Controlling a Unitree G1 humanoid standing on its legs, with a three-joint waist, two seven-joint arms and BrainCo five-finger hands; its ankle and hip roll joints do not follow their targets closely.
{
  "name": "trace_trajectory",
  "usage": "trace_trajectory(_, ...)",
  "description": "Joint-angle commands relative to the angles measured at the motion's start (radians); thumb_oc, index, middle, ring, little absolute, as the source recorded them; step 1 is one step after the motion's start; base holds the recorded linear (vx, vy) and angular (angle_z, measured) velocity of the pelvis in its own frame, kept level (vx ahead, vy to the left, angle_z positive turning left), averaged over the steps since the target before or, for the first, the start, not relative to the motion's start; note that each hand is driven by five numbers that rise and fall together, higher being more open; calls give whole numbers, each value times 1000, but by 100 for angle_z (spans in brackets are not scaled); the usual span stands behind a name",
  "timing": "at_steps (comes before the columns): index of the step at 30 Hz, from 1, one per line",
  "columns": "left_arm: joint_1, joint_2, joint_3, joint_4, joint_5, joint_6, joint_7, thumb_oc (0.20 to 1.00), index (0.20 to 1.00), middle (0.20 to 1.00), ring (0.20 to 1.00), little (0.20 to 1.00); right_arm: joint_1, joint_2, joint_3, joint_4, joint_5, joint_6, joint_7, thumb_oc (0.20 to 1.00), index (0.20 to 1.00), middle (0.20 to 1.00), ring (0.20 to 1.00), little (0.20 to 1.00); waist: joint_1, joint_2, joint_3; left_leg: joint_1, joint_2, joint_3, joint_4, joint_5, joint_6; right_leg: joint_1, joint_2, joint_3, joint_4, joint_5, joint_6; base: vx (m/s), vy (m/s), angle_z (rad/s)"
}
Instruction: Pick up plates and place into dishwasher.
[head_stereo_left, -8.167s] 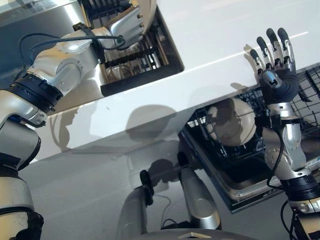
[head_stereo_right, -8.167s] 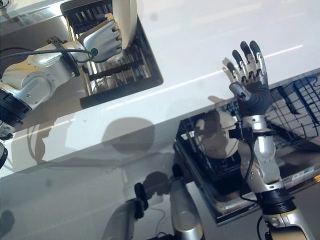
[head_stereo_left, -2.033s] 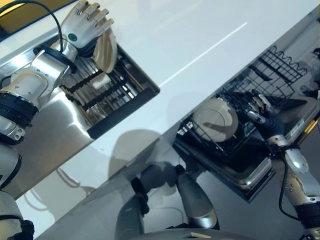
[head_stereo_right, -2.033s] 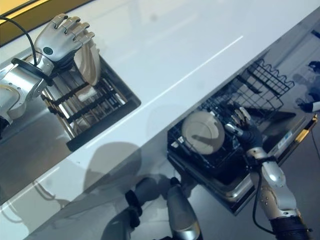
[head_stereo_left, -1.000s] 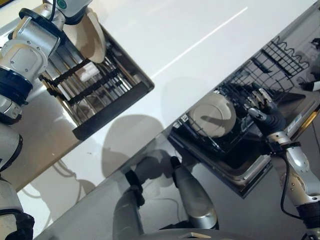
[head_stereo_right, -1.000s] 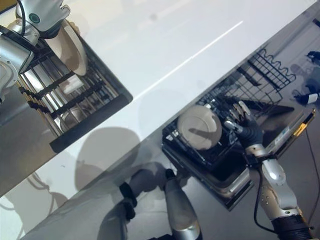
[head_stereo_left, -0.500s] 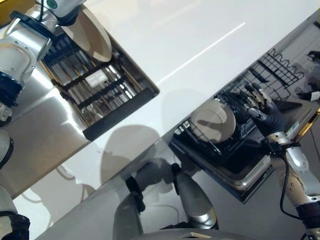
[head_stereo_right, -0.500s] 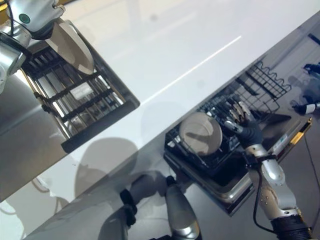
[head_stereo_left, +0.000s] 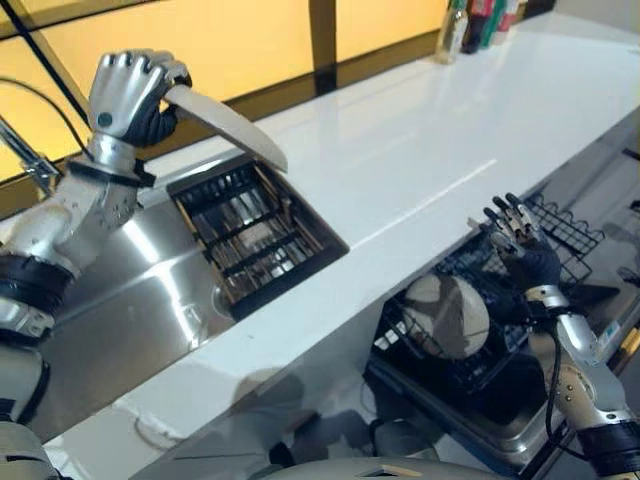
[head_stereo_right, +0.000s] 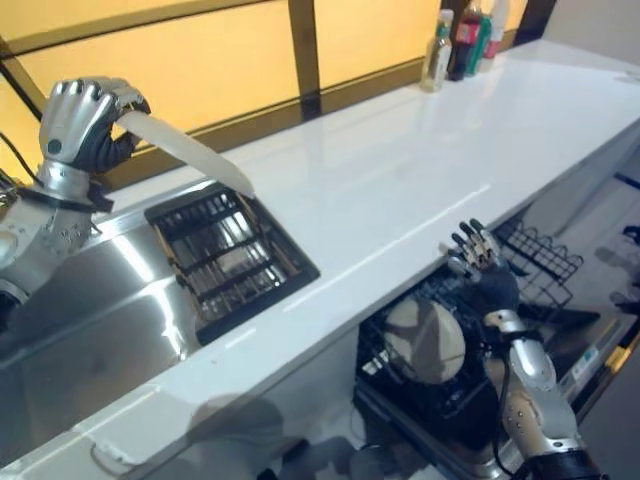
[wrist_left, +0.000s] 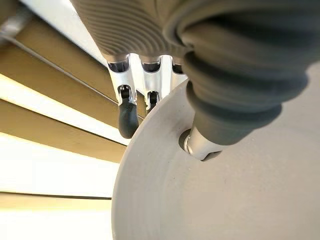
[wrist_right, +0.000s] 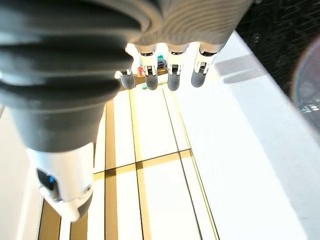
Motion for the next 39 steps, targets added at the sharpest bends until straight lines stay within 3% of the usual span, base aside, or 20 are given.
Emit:
trace_trajectory(1,38,-25,177,-73,-112,-57,-11,200,200,200,200,200,-23,21,-16,-70,-57,-68,-49,1000,1000,1000,1000,1000,6,-25,-49,13,16,-3,53,-107,9,-5,-59,42,-132,105,112,-78,53,8)
trace_trajectory(4,125,-92,260,-155,-173,-79,-43,200,200,200,200,200,-12,36,-38,-86,-112,-82,-103,1000,1000,1000,1000,1000,7,-24,-67,32,7,-5,31,-110,15,3,-57,47,-141,110,118,-75,49,1)
trace_trajectory(9,217,-242,309,-293,-250,-80,-106,200,200,200,200,200,-10,43,-58,-134,-189,-75,-98,1000,1000,1000,1000,1000,7,-24,-84,55,-12,-17,2,-115,27,4,-57,51,-138,119,129,-66,26,-3)
trace_trajectory(14,266,-413,257,-377,-315,-66,-172,200,200,200,200,200,-69,32,17,-148,-377,-56,-152,1000,1000,1000,1000,1000,26,-28,-90,58,-31,-30,2,-128,42,3,-63,49,-144,125,135,-48,-3,-1)
trace_trajectory(19,249,-518,187,-374,-346,-50,-215,200,200,200,200,200,-218,36,119,-139,-520,-11,-210,1000,1000,1000,1000,1000,44,-29,-92,66,-42,-31,-3,-136,51,7,-65,46,-153,130,138,-17,-12,-12)
trace_trajectory(28,250,-577,142,-410,-355,-7,-260,200,200,200,200,200,-336,80,192,-193,-567,70,-253,1000,1000,1000,1000,1000,69,-24,-93,69,-54,-47,2,-149,59,16,-68,38,-152,127,137,7,-3,3)
trace_trajectory(39,241,-580,132,-405,-338,38,-249,200,200,200,200,200,-413,97,244,-269,-587,104,-166,1000,1000,1000,1000,1000,89,-23,-101,78,-56,-64,-6,-148,60,27,-66,22,-154,124,133,10,-5,4)
